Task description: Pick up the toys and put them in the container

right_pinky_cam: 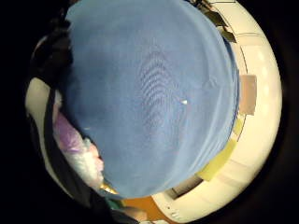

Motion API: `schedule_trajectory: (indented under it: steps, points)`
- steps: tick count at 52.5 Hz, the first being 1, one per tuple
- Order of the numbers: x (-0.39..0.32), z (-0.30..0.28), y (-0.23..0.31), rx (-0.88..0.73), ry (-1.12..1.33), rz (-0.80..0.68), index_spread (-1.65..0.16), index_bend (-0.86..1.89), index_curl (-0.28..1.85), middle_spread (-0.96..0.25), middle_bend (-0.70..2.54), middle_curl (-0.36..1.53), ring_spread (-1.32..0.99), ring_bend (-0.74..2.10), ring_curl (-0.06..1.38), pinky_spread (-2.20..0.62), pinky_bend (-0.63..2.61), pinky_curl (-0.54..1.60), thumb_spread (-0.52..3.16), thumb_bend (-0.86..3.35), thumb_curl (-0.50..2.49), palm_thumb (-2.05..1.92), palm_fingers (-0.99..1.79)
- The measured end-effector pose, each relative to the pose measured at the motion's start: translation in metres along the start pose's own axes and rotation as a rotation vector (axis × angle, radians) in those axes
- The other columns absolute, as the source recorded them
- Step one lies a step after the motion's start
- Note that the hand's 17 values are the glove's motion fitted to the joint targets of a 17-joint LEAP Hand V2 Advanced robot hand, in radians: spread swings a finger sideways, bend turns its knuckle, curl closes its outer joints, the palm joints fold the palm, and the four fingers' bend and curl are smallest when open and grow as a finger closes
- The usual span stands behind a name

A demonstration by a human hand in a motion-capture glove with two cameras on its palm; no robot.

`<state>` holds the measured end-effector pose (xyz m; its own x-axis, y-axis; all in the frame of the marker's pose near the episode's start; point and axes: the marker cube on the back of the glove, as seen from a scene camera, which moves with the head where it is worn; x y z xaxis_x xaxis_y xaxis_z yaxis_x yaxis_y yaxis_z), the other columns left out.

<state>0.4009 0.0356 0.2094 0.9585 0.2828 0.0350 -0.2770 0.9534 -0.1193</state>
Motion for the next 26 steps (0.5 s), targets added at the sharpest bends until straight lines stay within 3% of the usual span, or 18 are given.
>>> schedule_trajectory:
  steps: [6,10,26]
  points:
    - [-0.011,-0.007,0.005,0.145,0.096,-0.002,-0.36,0.76,0.52,-0.24,0.33,0.28,-0.41,0.59,0.31,-0.28,0.82,0.28,1.27,0.23,0.35,0.48,0.71]
    - [-0.018,-0.012,0.005,0.198,0.143,-0.022,-0.35,0.69,0.55,-0.29,0.35,0.29,-0.45,0.7,0.34,-0.35,0.89,0.31,1.22,0.25,0.4,0.56,0.85]
    - [-0.039,-0.023,0.009,0.004,0.142,-0.068,-0.4,0.6,0.73,-0.41,0.65,0.46,-0.42,1.11,0.51,-0.47,0.83,0.35,0.99,0.25,0.59,0.63,1.27]
